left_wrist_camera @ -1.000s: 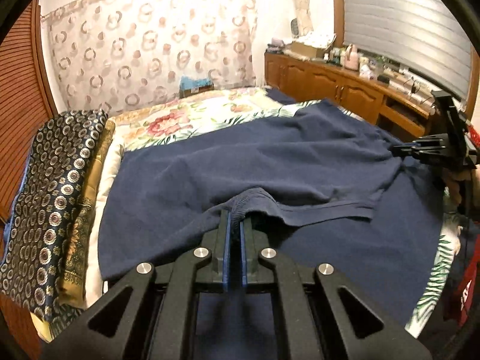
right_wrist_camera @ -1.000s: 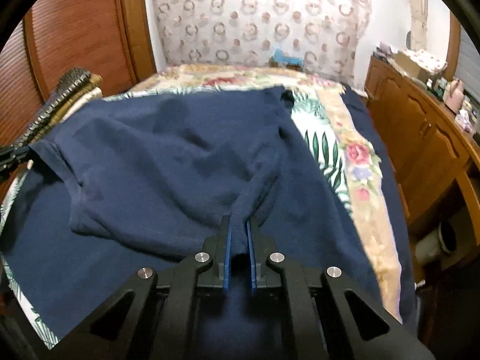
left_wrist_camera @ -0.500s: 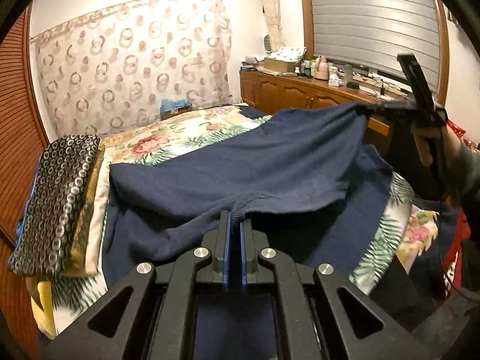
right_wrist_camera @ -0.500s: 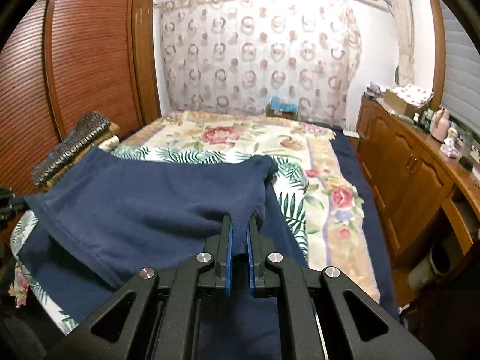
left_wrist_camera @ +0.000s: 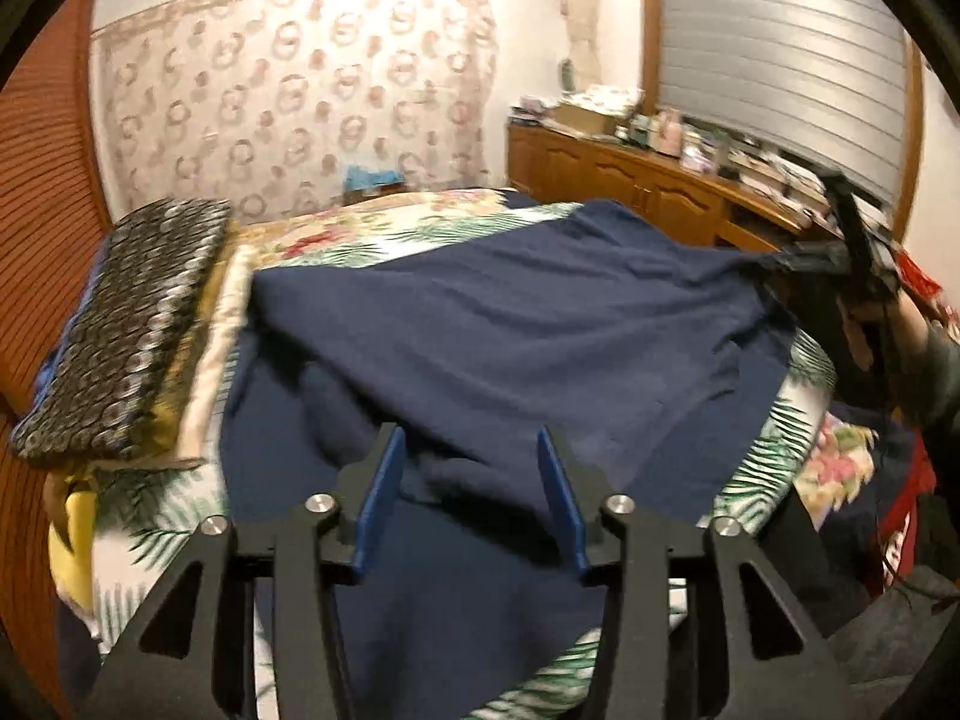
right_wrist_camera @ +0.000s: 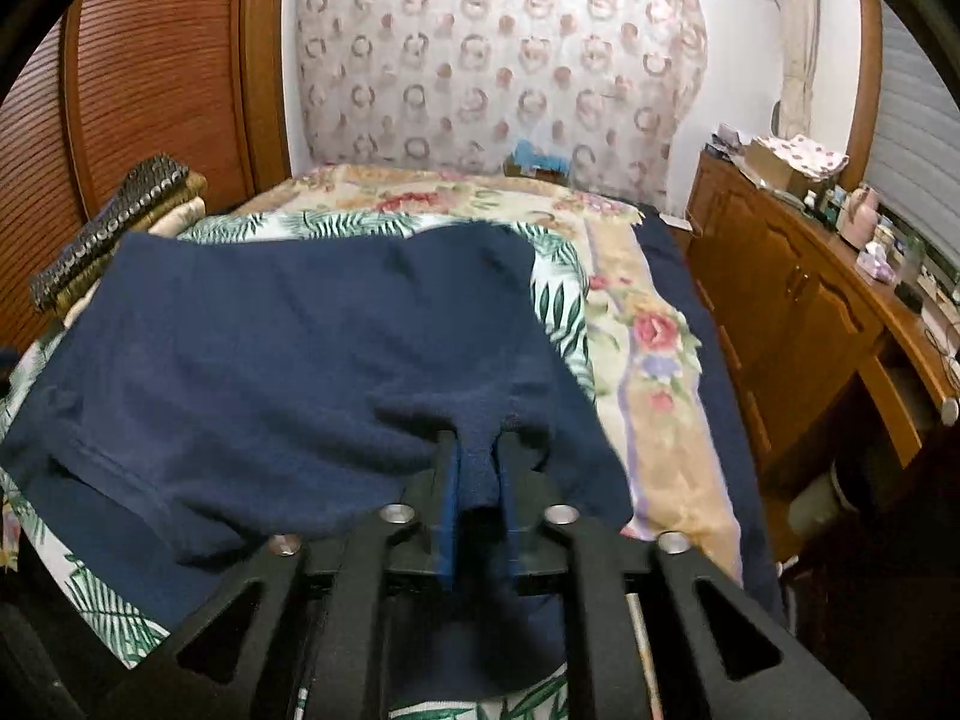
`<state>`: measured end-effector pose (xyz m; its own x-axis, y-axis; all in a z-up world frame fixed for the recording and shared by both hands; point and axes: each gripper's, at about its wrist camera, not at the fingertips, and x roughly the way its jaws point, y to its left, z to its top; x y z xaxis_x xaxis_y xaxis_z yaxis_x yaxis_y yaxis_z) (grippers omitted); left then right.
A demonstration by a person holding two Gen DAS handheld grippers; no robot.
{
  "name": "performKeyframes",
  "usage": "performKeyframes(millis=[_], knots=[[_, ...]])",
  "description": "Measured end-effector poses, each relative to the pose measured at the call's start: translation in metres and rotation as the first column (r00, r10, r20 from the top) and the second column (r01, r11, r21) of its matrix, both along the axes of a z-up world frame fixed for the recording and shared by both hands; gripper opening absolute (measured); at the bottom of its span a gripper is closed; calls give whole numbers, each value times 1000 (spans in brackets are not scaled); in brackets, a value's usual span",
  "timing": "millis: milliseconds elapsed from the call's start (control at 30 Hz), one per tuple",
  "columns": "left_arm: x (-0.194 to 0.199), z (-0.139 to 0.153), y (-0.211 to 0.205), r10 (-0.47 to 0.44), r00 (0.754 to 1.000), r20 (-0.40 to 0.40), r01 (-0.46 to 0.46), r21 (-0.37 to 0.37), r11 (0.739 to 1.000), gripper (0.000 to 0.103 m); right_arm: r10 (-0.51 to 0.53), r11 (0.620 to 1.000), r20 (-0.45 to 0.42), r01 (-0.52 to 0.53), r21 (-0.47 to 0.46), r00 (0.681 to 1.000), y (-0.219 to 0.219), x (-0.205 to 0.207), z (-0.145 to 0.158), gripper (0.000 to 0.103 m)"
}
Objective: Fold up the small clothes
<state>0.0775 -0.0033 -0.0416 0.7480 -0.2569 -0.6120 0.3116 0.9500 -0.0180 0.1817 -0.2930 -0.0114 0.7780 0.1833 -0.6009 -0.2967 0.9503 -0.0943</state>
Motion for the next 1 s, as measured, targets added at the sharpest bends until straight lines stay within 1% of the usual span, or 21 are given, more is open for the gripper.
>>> performKeyframes(millis=[33, 67, 100, 133, 200, 267, 333, 367, 400, 567, 633, 667, 700, 733, 800, 833, 933, 1000], knots=[[2, -1, 9, 29, 1000, 0, -29, 1, 1000, 54, -3, 1000, 0, 3, -2, 1000, 0, 0, -2, 29], [5, -1, 17, 56, 998, 3, -56, 3, 998, 55, -5, 1000, -1, 5, 0, 1000, 0, 1, -5, 34], [9, -2, 24, 87, 996, 7, -88, 7, 996, 55, -10, 1000, -3, 10, 4, 1000, 1, 0, -8, 44], [12, -3, 30, 111, 994, 9, -111, 8, 994, 56, -14, 1000, -5, 14, 9, 1000, 1, 1, -7, 49], [24, -7, 40, 152, 988, -3, -152, 6, 988, 55, -8, 999, -6, 8, 33, 1000, 2, -2, -7, 49], [36, -13, 46, 166, 986, -20, -166, -12, 986, 55, 2, 998, -7, -2, 58, 1000, 0, -10, -2, 49], [54, -21, 50, 170, 984, -55, -172, -37, 984, 55, 18, 997, -9, -17, 74, 1000, 1, -15, -4, 49], [64, -26, 50, 171, 982, -77, -174, -34, 984, 48, 24, 997, -14, -22, 79, 1000, 0, -15, -4, 49], [71, -29, 47, 160, 983, -89, -164, -35, 986, 46, 26, 996, -19, -25, 82, 999, -2, -17, -7, 49], [101, -43, 42, 136, 979, -152, -143, -41, 989, 45, 22, 996, -46, -18, 86, 999, -7, -8, -16, 49], [109, -50, 38, 115, 976, -187, -124, -41, 991, 35, 20, 995, -58, -15, 99, 998, -8, -4, -18, 49], [112, -53, 36, 105, 972, -211, -117, -45, 992, 27, 20, 995, -62, -14, 101, 998, -6, -3, -18, 49], [110, -54, 35, 88, 973, -216, -102, -56, 993, 9, 17, 995, -66, -10, 96, 998, -7, -1, -20, 49], [106, -54, 33, 81, 975, -206, -94, -57, 994, 8, 13, 996, -70, -7, 91, 997, -7, 1, -21, 49], [92, -48, 32, 92, 981, -171, -101, -44, 994, 7, 12, 997, -48, -8, 79, 999, -7, -1, -22, 51], [87, -44, 34, 96, 983, -156, -105, -52, 993, 6, 11, 997, -39, -8, 77, 999, -6, -2, -22, 51], [57, -29, 45, 129, 987, -100, -139, -101, 985, 6, 9, 999, -18, -9, 41, 1000, -2, -4, -21, 51], [36, -22, 53, 152, 985, -75, -161, -132, 978, 6, 6, 999, -17, -5, 50, 1000, -4, -3, -21, 53]])
